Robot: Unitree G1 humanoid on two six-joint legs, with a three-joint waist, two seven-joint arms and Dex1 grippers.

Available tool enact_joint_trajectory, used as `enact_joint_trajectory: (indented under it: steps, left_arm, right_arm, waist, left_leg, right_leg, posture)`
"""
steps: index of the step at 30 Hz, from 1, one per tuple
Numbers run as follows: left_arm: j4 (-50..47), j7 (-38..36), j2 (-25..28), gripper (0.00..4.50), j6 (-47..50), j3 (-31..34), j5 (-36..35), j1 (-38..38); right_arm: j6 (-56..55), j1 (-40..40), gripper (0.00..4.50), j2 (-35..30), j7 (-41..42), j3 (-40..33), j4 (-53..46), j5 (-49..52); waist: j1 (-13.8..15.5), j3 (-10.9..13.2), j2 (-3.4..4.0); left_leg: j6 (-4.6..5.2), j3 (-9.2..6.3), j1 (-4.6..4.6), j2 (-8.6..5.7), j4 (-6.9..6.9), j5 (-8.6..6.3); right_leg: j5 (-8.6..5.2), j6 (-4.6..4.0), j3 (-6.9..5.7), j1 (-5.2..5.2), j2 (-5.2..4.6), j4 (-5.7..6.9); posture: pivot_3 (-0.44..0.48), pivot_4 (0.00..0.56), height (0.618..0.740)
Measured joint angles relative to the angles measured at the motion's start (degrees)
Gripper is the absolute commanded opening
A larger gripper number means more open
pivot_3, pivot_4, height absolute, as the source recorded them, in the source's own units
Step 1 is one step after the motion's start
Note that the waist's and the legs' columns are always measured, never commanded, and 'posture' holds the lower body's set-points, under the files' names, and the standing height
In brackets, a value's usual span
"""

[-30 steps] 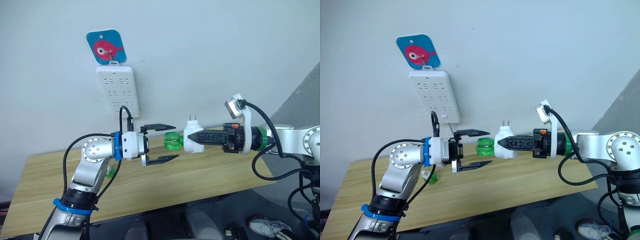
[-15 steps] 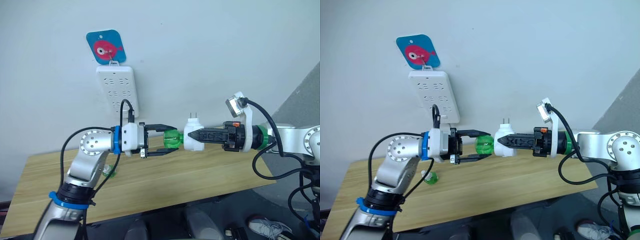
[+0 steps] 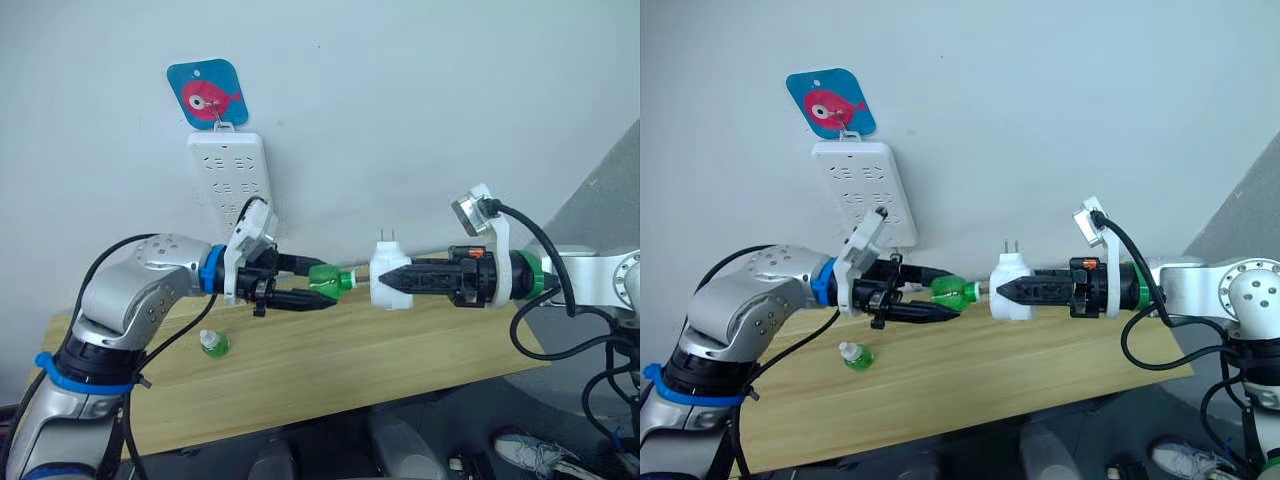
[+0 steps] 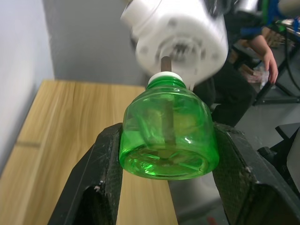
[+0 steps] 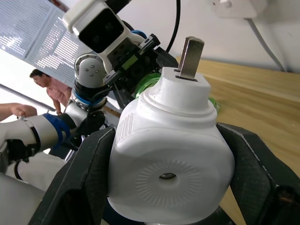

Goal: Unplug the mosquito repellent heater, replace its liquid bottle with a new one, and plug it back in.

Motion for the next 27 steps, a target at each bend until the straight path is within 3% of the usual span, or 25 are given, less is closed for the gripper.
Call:
enact_joint_trajectory:
  steps: [7, 11, 18, 27]
  left_arm:
    - [0.6, 0.0, 0.1, 2.27, -4.5, 1.3, 2.8, 2.2]
    - [-0.3, 5.0, -3.0, 2.27, -11.9, 3.3, 7.9, 9.8]
    - [-5.9, 7.8, -5.0, 2.27, -16.8, 2.9, 11.6, 15.4]
    - [-11.0, 11.7, -6.5, 2.27, -17.1, 1.5, 13.5, 19.2]
  right_arm:
    - [1.0, 1.4, 3.07, -2.8, 3.1, -1.9, 0.2, -4.3]
    - [-2.1, 9.7, 3.07, -6.9, 1.4, 3.9, -2.6, -28.7]
    - [-7.5, 11.2, 3.07, -0.2, -0.1, 13.0, 2.7, -55.0]
    - [-4.2, 2.0, 3.07, 5.9, 4.2, 20.4, 13.4, -71.2]
  waist:
    - [0.3, 0.0, -0.01]
    - [0.9, 0.0, -0.06]
    - [1.3, 0.3, -0.03]
    - [3.2, 1.9, -0.08]
  left_leg:
    - [0.0, 0.04, -0.02, -0.02, 0.0, 0.0]
    - [0.16, 0.07, -0.07, 0.03, -0.01, -0.11]
    - [0.15, 0.28, 0.07, 0.02, 0.03, -0.1]
    - [0.16, 0.23, 0.05, 0.0, 0.02, -0.11]
  right_leg:
    - [0.01, 0.01, 0.04, 0.02, -0.01, -0.1]
    - [0.0, 0.01, 0.06, -0.02, -0.02, -0.25]
    - [0.07, 0.07, 0.27, 0.02, -0.02, -0.19]
    - [0.14, 0.06, 0.22, 0.02, -0.02, -0.21]
  posture:
    - [-0.189, 0.137, 0.736]
    - [-0.183, 0.142, 0.736]
    - [-0.127, 0.176, 0.736]
    - [-0.085, 0.216, 0.736]
